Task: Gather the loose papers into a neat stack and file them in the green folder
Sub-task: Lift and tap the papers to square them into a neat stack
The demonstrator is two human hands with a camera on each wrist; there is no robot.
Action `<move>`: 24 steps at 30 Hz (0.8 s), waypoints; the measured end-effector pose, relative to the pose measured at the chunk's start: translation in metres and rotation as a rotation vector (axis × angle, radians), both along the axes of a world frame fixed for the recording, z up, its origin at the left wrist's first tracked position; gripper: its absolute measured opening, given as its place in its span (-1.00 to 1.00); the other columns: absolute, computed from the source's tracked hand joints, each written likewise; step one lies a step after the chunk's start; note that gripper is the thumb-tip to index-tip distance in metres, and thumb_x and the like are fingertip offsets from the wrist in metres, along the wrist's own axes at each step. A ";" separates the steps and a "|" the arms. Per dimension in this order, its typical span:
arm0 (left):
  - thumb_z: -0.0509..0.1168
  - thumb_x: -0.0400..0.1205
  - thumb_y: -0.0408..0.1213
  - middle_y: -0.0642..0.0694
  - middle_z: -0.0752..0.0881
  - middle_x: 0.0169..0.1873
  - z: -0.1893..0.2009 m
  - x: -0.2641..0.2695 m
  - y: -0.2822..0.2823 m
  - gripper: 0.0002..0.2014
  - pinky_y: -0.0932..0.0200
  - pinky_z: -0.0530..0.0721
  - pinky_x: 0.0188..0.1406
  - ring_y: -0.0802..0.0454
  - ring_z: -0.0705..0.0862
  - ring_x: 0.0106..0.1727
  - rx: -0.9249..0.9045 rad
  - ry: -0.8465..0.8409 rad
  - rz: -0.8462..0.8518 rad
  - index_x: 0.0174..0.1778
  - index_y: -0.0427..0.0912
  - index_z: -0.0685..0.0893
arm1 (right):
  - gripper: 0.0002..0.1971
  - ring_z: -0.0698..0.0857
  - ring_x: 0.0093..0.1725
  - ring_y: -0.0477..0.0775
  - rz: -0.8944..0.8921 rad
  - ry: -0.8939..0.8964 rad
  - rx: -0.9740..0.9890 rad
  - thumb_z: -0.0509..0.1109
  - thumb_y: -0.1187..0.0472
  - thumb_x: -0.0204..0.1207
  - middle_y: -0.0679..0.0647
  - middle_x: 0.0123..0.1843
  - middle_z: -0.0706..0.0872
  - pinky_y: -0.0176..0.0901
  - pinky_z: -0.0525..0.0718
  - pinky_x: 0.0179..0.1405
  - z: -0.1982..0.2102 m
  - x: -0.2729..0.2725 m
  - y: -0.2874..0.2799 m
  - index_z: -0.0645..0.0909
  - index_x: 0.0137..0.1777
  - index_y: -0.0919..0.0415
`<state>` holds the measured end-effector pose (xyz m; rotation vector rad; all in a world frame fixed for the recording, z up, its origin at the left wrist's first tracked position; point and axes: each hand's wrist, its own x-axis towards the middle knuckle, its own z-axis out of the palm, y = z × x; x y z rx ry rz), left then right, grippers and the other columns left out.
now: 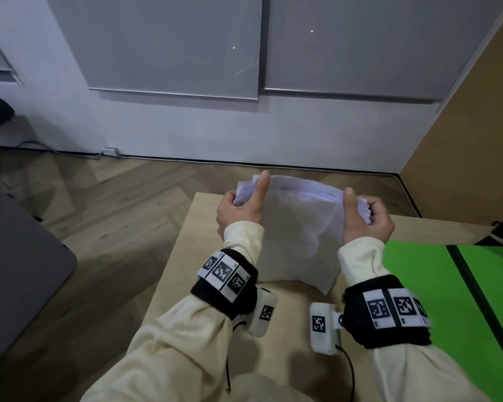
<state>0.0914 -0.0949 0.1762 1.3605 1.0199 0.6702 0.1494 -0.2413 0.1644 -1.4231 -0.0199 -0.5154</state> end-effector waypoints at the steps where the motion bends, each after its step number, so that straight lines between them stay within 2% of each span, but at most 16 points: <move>1: 0.41 0.12 0.42 0.08 0.52 -0.51 0.001 0.001 0.000 -0.39 0.02 0.65 0.08 -0.13 0.57 -0.19 0.006 -0.003 -0.005 -0.48 -0.10 0.46 | -0.66 0.41 -0.61 -0.37 -0.019 0.019 -0.006 0.49 0.22 0.43 -0.07 -0.52 0.43 -0.64 0.37 -0.52 0.000 0.001 0.000 0.44 -0.47 0.04; 5: 0.37 0.05 0.48 0.02 0.63 -0.41 0.003 0.003 -0.001 -0.25 0.01 0.68 0.09 -0.13 0.63 -0.18 0.027 -0.019 -0.006 -0.31 -0.23 0.60 | -0.61 0.35 -0.60 -0.31 -0.046 0.041 0.010 0.48 0.16 0.44 -0.17 -0.59 0.38 -0.59 0.33 -0.53 -0.003 0.007 -0.002 0.38 -0.51 0.06; 8: 0.42 0.11 0.43 0.05 0.67 -0.31 0.006 0.005 0.004 -0.36 0.07 0.61 0.23 -0.11 0.68 -0.01 -0.035 -0.031 -0.014 -0.32 -0.13 0.66 | -0.62 0.36 -0.58 -0.32 -0.044 0.022 -0.034 0.45 0.17 0.45 -0.18 -0.61 0.38 -0.58 0.33 -0.51 -0.004 0.010 -0.002 0.36 -0.51 0.04; 9: 0.46 0.17 0.37 0.06 0.68 -0.24 0.006 0.007 0.008 -0.42 0.11 0.58 0.26 -0.12 0.67 0.03 -0.061 -0.046 -0.012 -0.25 -0.11 0.69 | -0.63 0.36 -0.58 -0.33 -0.044 0.015 -0.048 0.44 0.17 0.44 -0.19 -0.58 0.38 -0.57 0.33 -0.50 -0.005 0.012 -0.003 0.37 -0.51 0.03; 11: 0.50 0.20 0.29 -0.14 0.78 0.01 0.004 0.010 0.017 -0.26 0.04 0.62 0.30 -0.20 0.70 0.17 -0.095 -0.066 -0.016 0.04 -0.31 0.73 | -0.71 0.36 -0.57 -0.34 -0.028 0.019 -0.037 0.37 0.13 0.38 -0.18 -0.58 0.39 -0.56 0.33 -0.48 -0.006 0.016 -0.006 0.39 -0.51 0.01; 12: 0.52 0.21 0.24 -0.25 0.78 0.02 0.004 0.012 0.021 -0.25 0.00 0.66 0.24 -0.26 0.72 0.13 -0.104 -0.075 -0.012 0.03 -0.38 0.73 | -0.76 0.37 -0.55 -0.35 -0.012 0.025 -0.015 0.35 0.08 0.33 -0.17 -0.59 0.42 -0.56 0.33 -0.47 -0.007 0.018 -0.008 0.41 -0.50 0.00; 13: 0.54 0.24 0.18 -0.26 0.79 -0.16 0.002 0.013 0.025 -0.38 0.03 0.68 0.09 -0.28 0.73 -0.06 -0.109 -0.105 -0.018 -0.14 -0.37 0.75 | -0.79 0.39 -0.54 -0.36 0.011 0.029 0.018 0.34 0.00 0.29 -0.19 -0.61 0.47 -0.56 0.35 -0.45 -0.007 0.019 -0.010 0.44 -0.48 0.00; 14: 0.54 0.29 0.13 -0.16 0.67 -0.41 0.001 0.012 0.028 -0.55 0.11 0.64 -0.11 -0.20 0.63 -0.30 -0.113 -0.126 -0.035 -0.38 -0.25 0.68 | -0.78 0.43 -0.51 -0.38 0.040 0.034 0.051 0.34 -0.08 0.26 -0.22 -0.59 0.52 -0.57 0.38 -0.42 -0.009 0.020 -0.011 0.47 -0.45 0.01; 15: 0.54 0.31 0.09 -0.04 0.47 -0.53 -0.003 0.013 0.030 -0.58 0.17 0.52 -0.27 -0.05 0.45 -0.43 -0.114 -0.137 -0.057 -0.51 -0.14 0.52 | -0.73 0.49 -0.46 -0.42 0.088 0.040 0.066 0.36 -0.17 0.23 -0.26 -0.51 0.57 -0.62 0.41 -0.37 -0.011 0.020 -0.013 0.52 -0.39 0.02; 16: 0.53 0.31 0.10 0.04 0.36 -0.53 -0.005 0.013 0.031 -0.54 0.19 0.40 -0.36 0.05 0.33 -0.44 -0.108 -0.161 -0.106 -0.53 -0.06 0.40 | -0.62 0.55 -0.39 -0.49 0.159 0.043 0.040 0.39 -0.26 0.19 -0.28 -0.36 0.61 -0.70 0.44 -0.30 -0.014 0.020 -0.015 0.57 -0.27 0.05; 17: 0.51 0.26 0.16 0.08 0.36 -0.50 -0.010 0.013 0.033 -0.54 0.23 0.36 -0.38 0.13 0.31 -0.43 -0.108 -0.190 -0.158 -0.51 -0.02 0.38 | -0.46 0.60 -0.29 -0.57 0.252 0.047 -0.005 0.44 -0.30 0.13 -0.21 -0.21 0.63 -0.75 0.47 -0.22 -0.018 0.018 -0.016 0.61 -0.09 0.13; 19: 0.44 0.12 0.25 0.06 0.49 -0.43 -0.016 0.013 0.034 -0.58 0.33 0.48 -0.41 0.17 0.44 -0.39 -0.086 -0.218 -0.282 -0.46 0.01 0.50 | -0.21 0.66 -0.11 -0.57 0.446 0.093 -0.088 0.58 -0.18 0.10 -0.04 -0.02 0.65 -0.68 0.57 -0.11 -0.028 0.015 -0.017 0.50 0.25 0.28; 20: 0.46 0.12 0.21 0.03 0.54 -0.42 -0.020 0.011 0.034 -0.60 0.40 0.53 -0.44 0.15 0.49 -0.37 -0.055 -0.197 -0.337 -0.43 -0.01 0.55 | -0.25 0.69 -0.09 -0.50 0.495 0.132 -0.133 0.62 -0.01 0.17 0.04 0.00 0.69 -0.61 0.63 -0.09 -0.034 0.014 -0.019 0.47 0.32 0.30; 21: 0.53 0.19 0.10 0.02 0.57 -0.41 -0.025 0.009 0.035 -0.65 0.47 0.55 -0.47 0.11 0.53 -0.34 -0.027 -0.165 -0.373 -0.40 -0.04 0.57 | -0.37 0.72 -0.14 -0.46 0.501 0.174 -0.185 0.61 0.22 0.26 0.07 -0.04 0.74 -0.55 0.66 -0.09 -0.039 0.014 -0.021 0.51 0.33 0.33; 22: 0.58 0.29 -0.08 0.02 0.60 -0.40 -0.030 0.008 0.036 -0.70 0.52 0.56 -0.49 0.10 0.57 -0.32 -0.005 -0.136 -0.390 -0.36 -0.08 0.58 | -0.51 0.72 -0.26 -0.45 0.469 0.219 -0.226 0.56 0.39 0.31 -0.02 -0.18 0.80 -0.49 0.67 -0.14 -0.043 0.015 -0.022 0.58 0.26 0.38; 24: 0.56 0.38 -0.39 0.02 0.64 -0.41 -0.038 0.006 0.037 -0.77 0.48 0.59 -0.44 0.21 0.63 -0.41 0.018 -0.125 -0.419 -0.22 -0.24 0.61 | -0.78 0.60 -0.54 -0.40 0.386 0.301 -0.287 0.53 0.45 0.34 -0.24 -0.53 0.73 -0.28 0.59 -0.25 -0.044 0.013 -0.026 0.70 -0.01 0.44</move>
